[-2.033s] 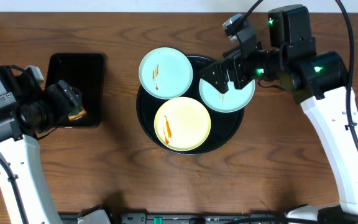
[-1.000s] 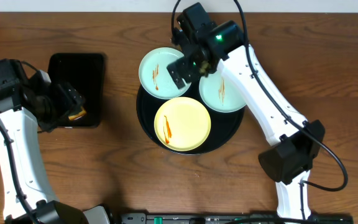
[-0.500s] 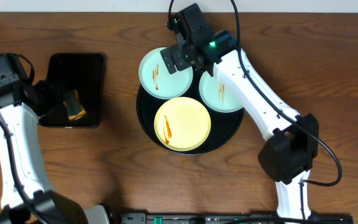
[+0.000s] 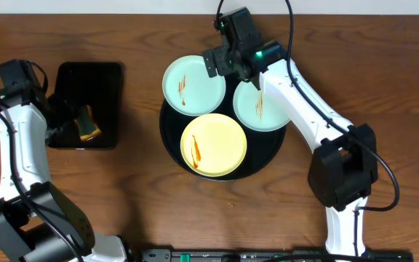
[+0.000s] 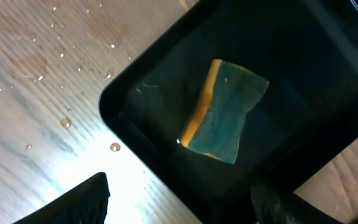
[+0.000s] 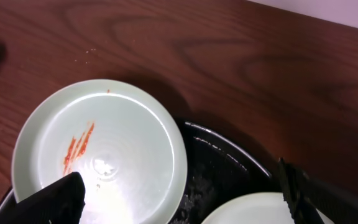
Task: Clean dirty plates on tray and stack at the side
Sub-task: 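Reach the right gripper to the upper-left pale green plate rim, then lower the left gripper and grasp the green-yellow sponge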
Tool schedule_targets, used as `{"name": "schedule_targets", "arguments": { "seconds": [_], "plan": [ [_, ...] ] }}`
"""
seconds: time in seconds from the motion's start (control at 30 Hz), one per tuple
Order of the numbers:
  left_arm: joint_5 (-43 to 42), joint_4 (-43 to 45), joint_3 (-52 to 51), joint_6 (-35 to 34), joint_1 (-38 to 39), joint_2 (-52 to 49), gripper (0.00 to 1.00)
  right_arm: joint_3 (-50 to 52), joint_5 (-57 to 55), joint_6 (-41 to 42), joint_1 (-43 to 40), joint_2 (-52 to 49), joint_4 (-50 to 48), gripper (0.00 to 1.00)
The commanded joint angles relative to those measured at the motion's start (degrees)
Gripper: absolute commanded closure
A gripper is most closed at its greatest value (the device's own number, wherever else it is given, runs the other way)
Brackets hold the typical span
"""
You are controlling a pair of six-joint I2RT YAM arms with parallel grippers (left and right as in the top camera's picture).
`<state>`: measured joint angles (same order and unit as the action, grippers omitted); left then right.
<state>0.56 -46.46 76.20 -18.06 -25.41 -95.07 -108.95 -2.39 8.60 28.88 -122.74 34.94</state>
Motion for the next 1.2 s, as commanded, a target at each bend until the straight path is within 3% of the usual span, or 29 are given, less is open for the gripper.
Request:
{"name": "schedule_targets", "arguments": {
  "seconds": [0.0,0.2,0.3,0.4,0.5,0.73,1.0,1.17],
  "plan": [
    [-2.14,1.46,1.01,-0.22,-0.24,-0.57,0.32,1.11,0.94,0.83,-0.17,-3.04,-0.72,0.01],
    [-6.62,4.94,1.01,0.39,-0.24,-1.9,0.33,1.11,0.98,1.22,0.11,-3.72,-0.9,0.01],
    [-7.23,5.25,1.01,0.87,-0.24,-4.0,0.19,1.14,0.96,1.22,0.42,-3.72,-0.79,0.01],
    [-9.29,5.44,1.01,4.96,-0.24,-6.08,0.13,1.14,0.96,1.22,0.42,-3.72,-0.66,0.01],
    [-8.59,5.68,1.01,9.62,-0.24,-7.85,0.13,1.14,1.01,1.25,0.42,-3.72,-0.63,0.01],
    [-0.46,5.9,0.98,10.38,-0.24,-10.23,0.13,1.14,1.05,1.25,0.57,-3.72,-0.42,0.01],
    [-8.41,6.95,0.96,13.57,-0.15,-16.39,0.13,1.14,1.18,1.22,0.57,-3.72,-0.44,0.01],
    [-8.5,9.66,0.96,13.55,0.0,-18.05,0.13,1.14,1.18,1.22,0.57,-3.72,-0.39,0.01]
  ]
}}
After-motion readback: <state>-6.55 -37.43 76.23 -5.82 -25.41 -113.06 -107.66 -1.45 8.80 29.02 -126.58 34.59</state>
